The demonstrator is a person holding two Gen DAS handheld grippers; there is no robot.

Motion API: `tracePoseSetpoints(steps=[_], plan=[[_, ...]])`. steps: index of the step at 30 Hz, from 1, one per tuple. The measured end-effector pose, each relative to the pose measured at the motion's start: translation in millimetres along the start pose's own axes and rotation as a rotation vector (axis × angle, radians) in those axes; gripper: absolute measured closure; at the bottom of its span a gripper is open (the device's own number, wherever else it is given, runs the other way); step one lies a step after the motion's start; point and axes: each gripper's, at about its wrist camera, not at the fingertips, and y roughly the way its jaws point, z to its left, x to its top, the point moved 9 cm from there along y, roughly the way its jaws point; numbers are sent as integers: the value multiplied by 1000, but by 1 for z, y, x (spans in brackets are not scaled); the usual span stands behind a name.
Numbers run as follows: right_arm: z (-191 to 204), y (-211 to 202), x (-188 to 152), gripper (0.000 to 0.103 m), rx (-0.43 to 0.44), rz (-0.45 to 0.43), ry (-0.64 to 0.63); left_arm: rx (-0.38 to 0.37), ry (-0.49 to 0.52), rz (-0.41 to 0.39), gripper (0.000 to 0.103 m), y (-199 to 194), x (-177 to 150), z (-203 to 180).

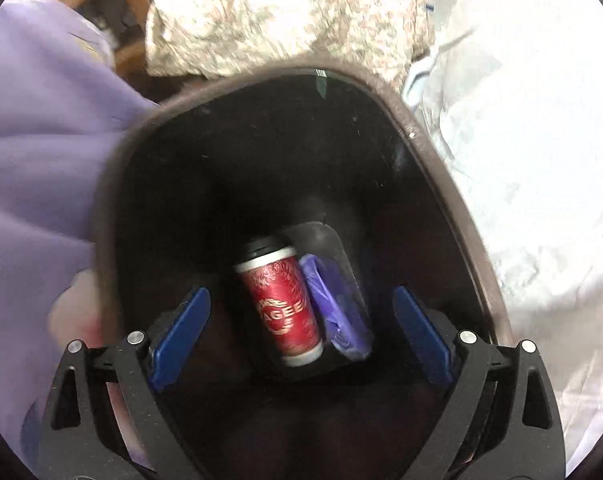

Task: Collect trash
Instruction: 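Drop the coffee cup into the bin with the right gripper while the left drops the purple bag, then grasp the orange peel with the right gripper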

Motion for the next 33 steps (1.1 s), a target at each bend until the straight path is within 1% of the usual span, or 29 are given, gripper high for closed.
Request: tracePoseSetpoints(steps=[4, 7, 10, 12, 15, 17, 18, 20, 22, 24, 26, 30, 31, 33], plan=[[11, -46, 0, 11, 39, -103, -40, -8, -20, 5, 6, -5, -8, 8], [24, -93, 0, 11, 77, -207, -85, -3, -26, -1, 6, -12, -15, 17], [43, -146, -3, 11, 143, -312, -113, 0, -50, -10, 6, -21, -23, 33], [58, -167, -1, 11, 185, -354, -127, 6, -75, -14, 6, -27, -31, 47], [93, -202, -12, 11, 263, -403, -162, 26, -101, -18, 6, -37, -43, 69], [113, -216, -20, 11, 313, -417, -190, 49, -113, -21, 6, -43, -52, 85], [129, -224, -27, 11, 338, -423, -218, 66, -120, -20, 6, -47, -58, 96], [153, -234, -35, 11, 367, -424, -279, 92, -132, -17, 6, -53, -66, 112], [168, -241, -41, 11, 379, -422, -336, 122, -148, -8, 6, -58, -75, 130], [193, -246, -55, 11, 403, -409, -397, 144, -168, -1, 6, -62, -83, 146], [219, -246, -61, 11, 429, -386, -455, 160, -181, 2, 6, -64, -88, 157], [258, -242, -77, 11, 437, -345, -563, 180, -174, 21, 6, -64, -97, 172], [268, -237, -80, 11, 424, -329, -598, 182, -171, 27, 6, -64, -99, 175], [278, -229, -81, 11, 380, -311, -623, 186, -163, 39, 6, -63, -102, 181]])
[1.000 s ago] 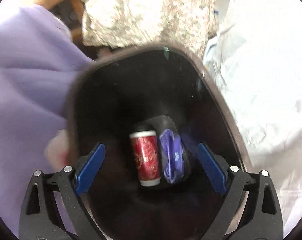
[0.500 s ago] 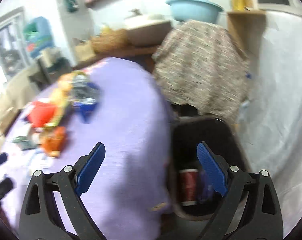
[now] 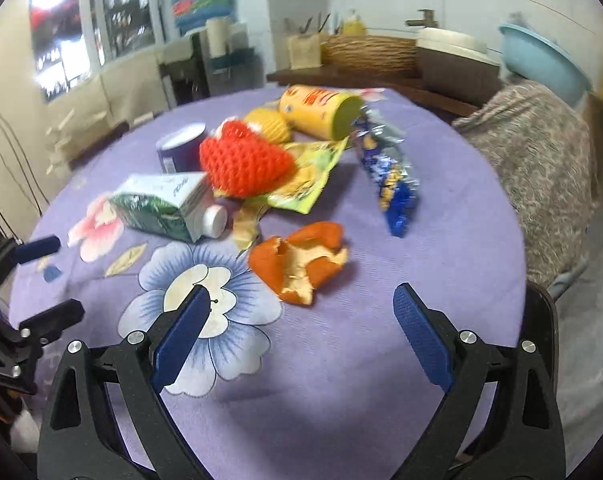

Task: Collect trash
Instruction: 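Grasp the orange peel with the right gripper, then grasp the green-white milk carton with the left gripper while the right holds the orange peel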

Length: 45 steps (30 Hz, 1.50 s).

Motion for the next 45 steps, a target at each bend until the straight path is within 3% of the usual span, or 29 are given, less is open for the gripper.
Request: tracePoseSetpoints(steps=[8, 10, 12, 15, 18, 21, 28, 32, 38, 40, 45], plan=[[-6, 30, 9, 12, -12, 68, 47, 1, 30, 8, 6, 2, 3, 18], [-5, 35, 9, 20, -15, 82, 49, -5, 70, 6, 6, 5, 9, 18], [-1, 40, 7, 38, -17, 95, 37, -6, 123, 1, 6, 8, 16, 16], [2, 40, 5, 56, -37, 94, 21, 15, 225, -21, 6, 17, 31, 14], [2, 34, 4, 67, -19, 89, 29, 25, 325, -40, 6, 26, 47, 13], [0, 29, 3, 73, -14, 77, 35, -41, 408, -21, 6, 34, 54, 4], [-7, 17, -1, 76, 1, 43, 77, -40, 566, 31, 6, 60, 58, -11], [-9, 12, -6, 76, 15, 38, 96, -93, 619, 71, 6, 68, 59, -25], [-17, 8, -15, 76, 36, 43, 140, -122, 746, 161, 20, 87, 52, -41], [-20, 5, -18, 76, 37, 41, 153, -106, 766, 190, 29, 95, 50, -40], [-24, -2, -21, 76, 40, 28, 167, -100, 723, 211, 35, 98, 54, -34]])
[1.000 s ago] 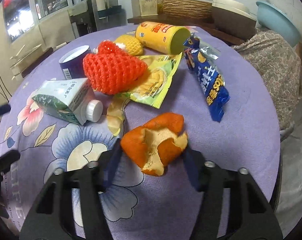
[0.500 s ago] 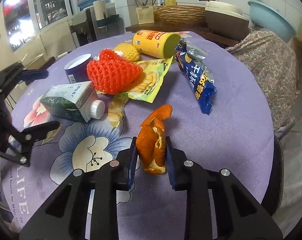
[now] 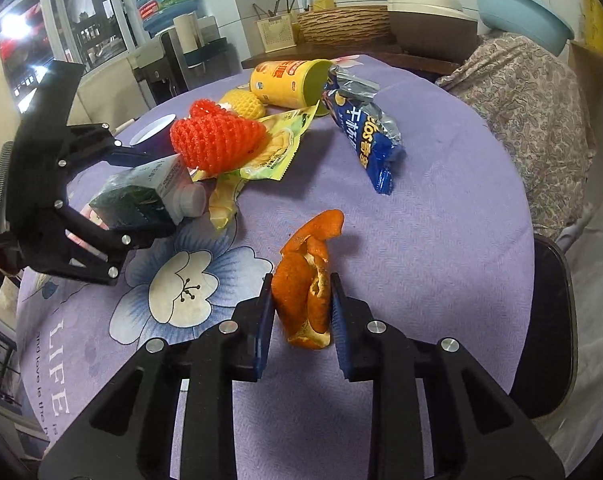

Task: Collect trash
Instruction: 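Grasp the green-white milk carton with the left gripper while the right holds the orange peel, then drop the orange peel into the bin with the right gripper while the left drops the milk carton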

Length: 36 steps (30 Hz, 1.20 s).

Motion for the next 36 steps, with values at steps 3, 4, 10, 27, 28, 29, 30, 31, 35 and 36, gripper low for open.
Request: tracePoseSetpoints(steps=[3, 4, 10, 27, 28, 29, 30, 31, 35, 36], plan=[[-3, -4, -1, 76, 3, -6, 8, -8, -7, -15, 42, -8, -1, -3], [-4, -5, -2, 76, 5, -7, 12, -19, -21, -22, 44, -10, -1, -4], [-5, -10, -6, 76, 11, -21, 20, -42, -132, -93, 44, -32, -7, -11], [-39, -47, -22, 76, 15, -124, 94, -129, -360, -376, 47, -92, 43, -63], [-47, -54, -22, 76, 2, -144, 104, -137, -355, -389, 47, -93, 49, -69], [-54, -60, -23, 76, -11, -158, 113, -146, -352, -399, 47, -95, 53, -74], [-63, -66, -23, 76, -29, -174, 123, -165, -351, -410, 47, -96, 62, -80], [-75, -73, -22, 76, -52, -188, 136, -182, -353, -421, 48, -98, 69, -85], [-131, -90, -26, 76, -153, -204, 221, -237, -365, -462, 49, -102, 103, -105], [-145, -92, -28, 76, -173, -200, 245, -253, -367, -475, 49, -104, 113, -110]])
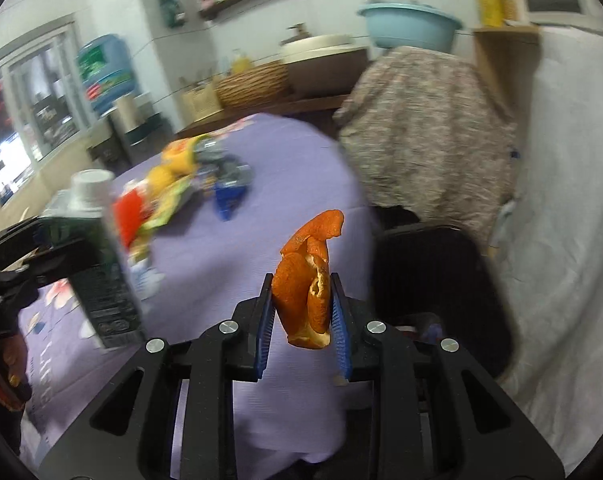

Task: Collect trash
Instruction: 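Drop the orange peel into the bin with the right gripper while the left drops the milk carton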

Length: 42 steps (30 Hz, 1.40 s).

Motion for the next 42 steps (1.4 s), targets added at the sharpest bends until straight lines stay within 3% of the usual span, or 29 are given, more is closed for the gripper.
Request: tracePoseSetpoints(steps=[7, 13, 18, 19, 21, 22, 23, 27, 35, 42], plan=[[-95, 51, -20, 76, -148, 137, 86, -89, 26, -36, 49, 30, 33, -57], [-134, 116, -54, 76, -198, 279, 120, -125, 24, -7, 49, 62, 40, -86], [-157, 154, -79, 74, -223, 347, 137, -149, -12, 38, 49, 84, 34, -93], [-160, 160, -83, 71, -227, 358, 144, -149, -14, 45, 49, 88, 33, -93], [-167, 168, -90, 46, -236, 369, 171, -145, -8, 52, 49, 94, 31, -96], [-171, 169, -92, 38, -246, 366, 183, -144, -5, 57, 49, 96, 31, -97], [-172, 168, -93, 32, -248, 358, 187, -145, 0, 65, 49, 99, 30, -99], [-168, 157, -95, 32, -251, 333, 166, -143, 17, 76, 49, 107, 31, -109], [-167, 76, -92, 28, -304, 201, 162, -136, 50, 78, 50, 136, 43, -130], [-180, 12, -98, 25, -332, 122, 203, -113, 47, 204, 50, 193, 26, -138]])
